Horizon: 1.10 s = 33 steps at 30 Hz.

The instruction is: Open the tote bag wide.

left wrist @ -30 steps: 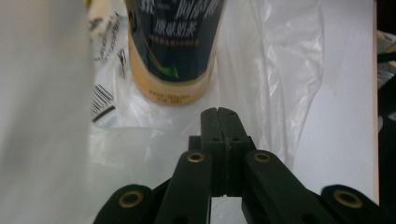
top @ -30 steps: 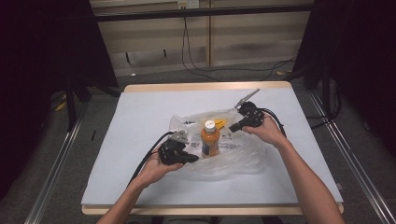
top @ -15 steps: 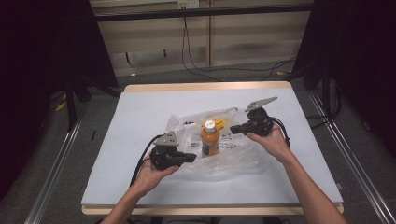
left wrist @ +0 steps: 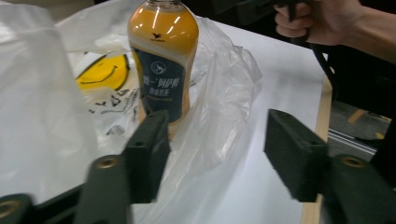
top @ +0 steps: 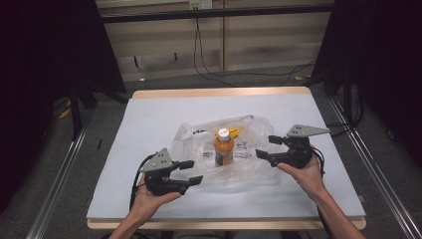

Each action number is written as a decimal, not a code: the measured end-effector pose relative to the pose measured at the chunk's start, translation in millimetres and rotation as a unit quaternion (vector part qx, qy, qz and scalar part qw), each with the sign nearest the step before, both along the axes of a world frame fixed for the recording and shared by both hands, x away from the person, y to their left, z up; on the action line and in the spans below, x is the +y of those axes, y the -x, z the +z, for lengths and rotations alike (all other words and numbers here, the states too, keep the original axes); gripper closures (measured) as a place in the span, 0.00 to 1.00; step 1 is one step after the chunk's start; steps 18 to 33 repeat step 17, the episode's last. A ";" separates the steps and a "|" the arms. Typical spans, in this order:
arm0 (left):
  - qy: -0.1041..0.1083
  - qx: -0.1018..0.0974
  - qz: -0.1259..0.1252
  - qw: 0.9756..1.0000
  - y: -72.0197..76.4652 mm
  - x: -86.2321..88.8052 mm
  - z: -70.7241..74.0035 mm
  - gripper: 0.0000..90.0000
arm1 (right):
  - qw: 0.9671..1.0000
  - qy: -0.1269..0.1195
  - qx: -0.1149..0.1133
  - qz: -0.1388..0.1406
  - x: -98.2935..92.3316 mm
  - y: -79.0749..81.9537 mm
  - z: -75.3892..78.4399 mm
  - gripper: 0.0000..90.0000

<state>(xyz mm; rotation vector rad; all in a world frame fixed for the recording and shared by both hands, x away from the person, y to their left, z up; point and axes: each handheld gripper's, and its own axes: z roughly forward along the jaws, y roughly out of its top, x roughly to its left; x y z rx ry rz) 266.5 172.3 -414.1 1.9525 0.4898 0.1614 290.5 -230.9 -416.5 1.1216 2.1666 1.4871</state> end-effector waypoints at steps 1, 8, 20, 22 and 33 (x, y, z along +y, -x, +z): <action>0.003 -0.004 0.006 1.000 2.5 3.2 -0.2 0.34 | 1.000 0.000 -0.004 -0.008 -3.7 5.3 -0.6 0.16; 0.037 -0.021 0.073 0.996 14.8 42.3 -0.9 0.14 | 0.999 -0.009 -0.016 -0.049 -27.5 40.9 -9.8 0.06; 0.028 -0.009 0.137 0.990 14.7 71.4 -24.2 0.06 | 0.995 -0.012 -0.044 -0.093 -43.2 78.9 -17.4 0.05; 0.028 -0.009 0.137 0.990 14.7 71.4 -24.2 0.06 | 0.995 -0.012 -0.044 -0.093 -43.2 78.9 -17.4 0.05; 0.028 -0.009 0.137 0.990 14.7 71.4 -24.2 0.06 | 0.995 -0.012 -0.044 -0.093 -43.2 78.9 -17.4 0.05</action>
